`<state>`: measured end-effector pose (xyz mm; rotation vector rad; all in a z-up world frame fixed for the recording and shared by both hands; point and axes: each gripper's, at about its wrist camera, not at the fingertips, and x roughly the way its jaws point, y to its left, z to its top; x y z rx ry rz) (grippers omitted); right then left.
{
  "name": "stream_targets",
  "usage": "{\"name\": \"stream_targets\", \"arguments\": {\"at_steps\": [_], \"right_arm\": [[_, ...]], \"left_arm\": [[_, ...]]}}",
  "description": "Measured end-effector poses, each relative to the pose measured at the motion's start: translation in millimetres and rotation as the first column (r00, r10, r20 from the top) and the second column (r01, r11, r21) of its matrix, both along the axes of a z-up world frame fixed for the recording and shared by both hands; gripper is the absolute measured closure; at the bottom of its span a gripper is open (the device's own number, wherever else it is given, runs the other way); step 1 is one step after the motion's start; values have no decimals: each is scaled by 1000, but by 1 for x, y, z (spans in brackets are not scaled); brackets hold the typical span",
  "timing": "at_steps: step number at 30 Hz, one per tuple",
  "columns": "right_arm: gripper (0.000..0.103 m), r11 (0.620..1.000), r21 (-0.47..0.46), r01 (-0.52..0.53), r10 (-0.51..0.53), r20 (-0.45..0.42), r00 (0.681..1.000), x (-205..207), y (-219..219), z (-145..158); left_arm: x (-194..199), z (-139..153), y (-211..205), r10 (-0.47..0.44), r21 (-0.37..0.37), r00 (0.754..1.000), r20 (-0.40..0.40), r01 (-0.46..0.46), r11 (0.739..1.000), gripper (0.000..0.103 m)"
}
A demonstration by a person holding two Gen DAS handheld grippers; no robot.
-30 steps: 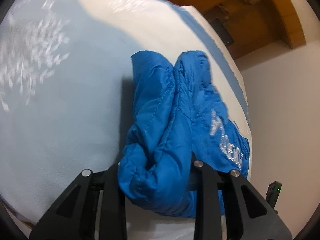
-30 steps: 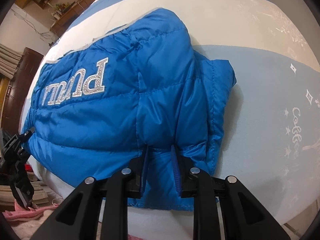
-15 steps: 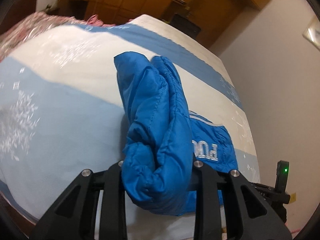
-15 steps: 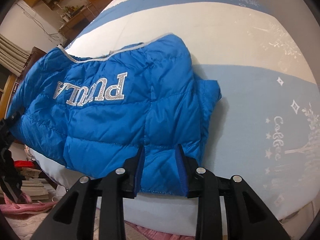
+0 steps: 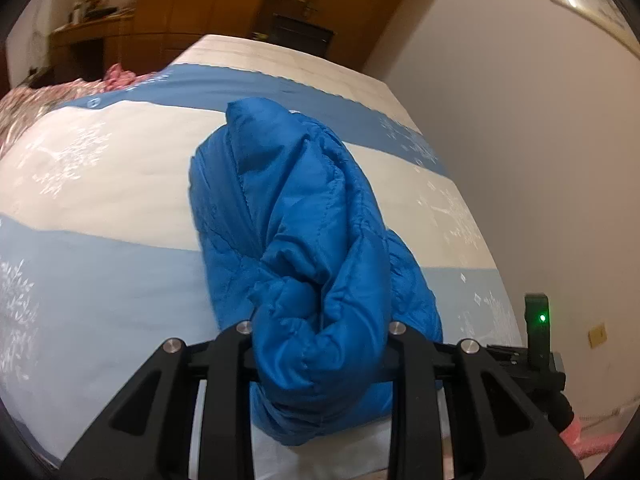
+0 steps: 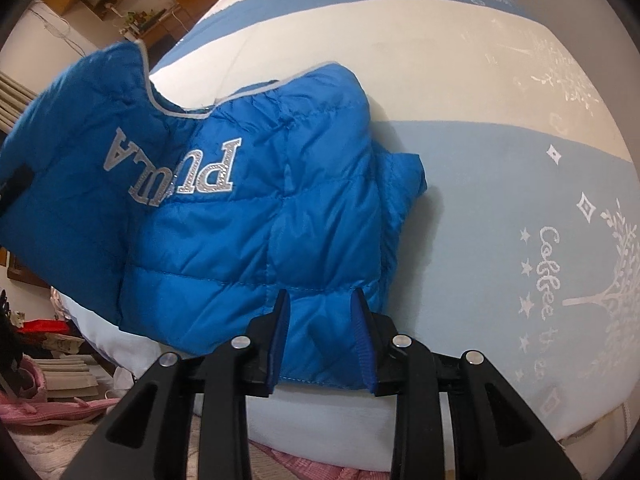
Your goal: Fold large clothes
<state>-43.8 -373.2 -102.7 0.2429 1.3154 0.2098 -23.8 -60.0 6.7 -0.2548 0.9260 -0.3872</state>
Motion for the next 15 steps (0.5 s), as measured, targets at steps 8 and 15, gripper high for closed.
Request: {"name": "stream_targets", "arguments": {"at_steps": [8,15], "right_arm": [[72,1000,12,-1,1,-7,1000,2,0,-2],[72,1000,12,-11,11,-13,1000,5,-2,-4]], "left_arm": [[13,-21,-30,-92,45,995,-37,94,995,77],[34,-59,-42,-134,20,983,-125,137,990,74]]}}
